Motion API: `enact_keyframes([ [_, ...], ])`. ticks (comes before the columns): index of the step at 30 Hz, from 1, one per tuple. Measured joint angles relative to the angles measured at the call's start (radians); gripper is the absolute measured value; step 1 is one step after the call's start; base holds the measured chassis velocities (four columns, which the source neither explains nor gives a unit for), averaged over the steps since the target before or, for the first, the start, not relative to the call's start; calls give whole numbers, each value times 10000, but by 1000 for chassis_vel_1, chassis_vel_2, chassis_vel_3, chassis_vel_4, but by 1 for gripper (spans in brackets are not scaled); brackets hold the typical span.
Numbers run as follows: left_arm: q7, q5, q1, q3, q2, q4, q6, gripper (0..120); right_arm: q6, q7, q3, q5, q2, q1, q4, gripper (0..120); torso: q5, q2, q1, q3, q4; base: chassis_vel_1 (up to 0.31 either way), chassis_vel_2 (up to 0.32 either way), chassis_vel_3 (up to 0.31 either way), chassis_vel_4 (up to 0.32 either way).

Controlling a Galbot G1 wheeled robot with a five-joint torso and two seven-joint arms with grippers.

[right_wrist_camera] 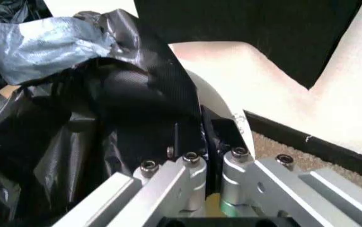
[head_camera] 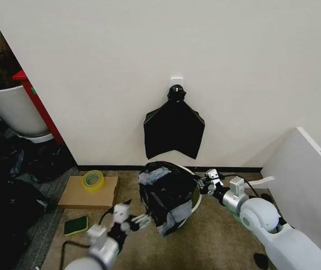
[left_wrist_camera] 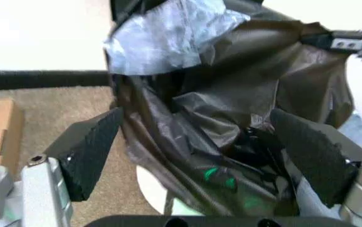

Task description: Place the garbage bag over the trash bin.

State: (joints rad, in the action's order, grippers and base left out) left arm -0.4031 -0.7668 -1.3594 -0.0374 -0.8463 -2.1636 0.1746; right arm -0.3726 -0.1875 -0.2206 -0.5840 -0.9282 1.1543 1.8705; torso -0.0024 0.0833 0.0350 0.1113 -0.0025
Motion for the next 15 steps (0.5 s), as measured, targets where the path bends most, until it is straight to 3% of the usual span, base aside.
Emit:
enact_keyframes([
  [7, -1322, -497, 1259, -896, -368, 472, 1226, 90, -34, -3, -62, 76, -70, 93, 34, 0, 1, 0, 0, 0, 4, 0, 0, 0, 0],
  [15, -2200, -971, 2190, -1333, -862, 1118, 1601, 91, -60, -18, -70, 96, -57, 120, 35, 0, -2, 2, 0, 0, 3, 0, 0, 0, 0],
])
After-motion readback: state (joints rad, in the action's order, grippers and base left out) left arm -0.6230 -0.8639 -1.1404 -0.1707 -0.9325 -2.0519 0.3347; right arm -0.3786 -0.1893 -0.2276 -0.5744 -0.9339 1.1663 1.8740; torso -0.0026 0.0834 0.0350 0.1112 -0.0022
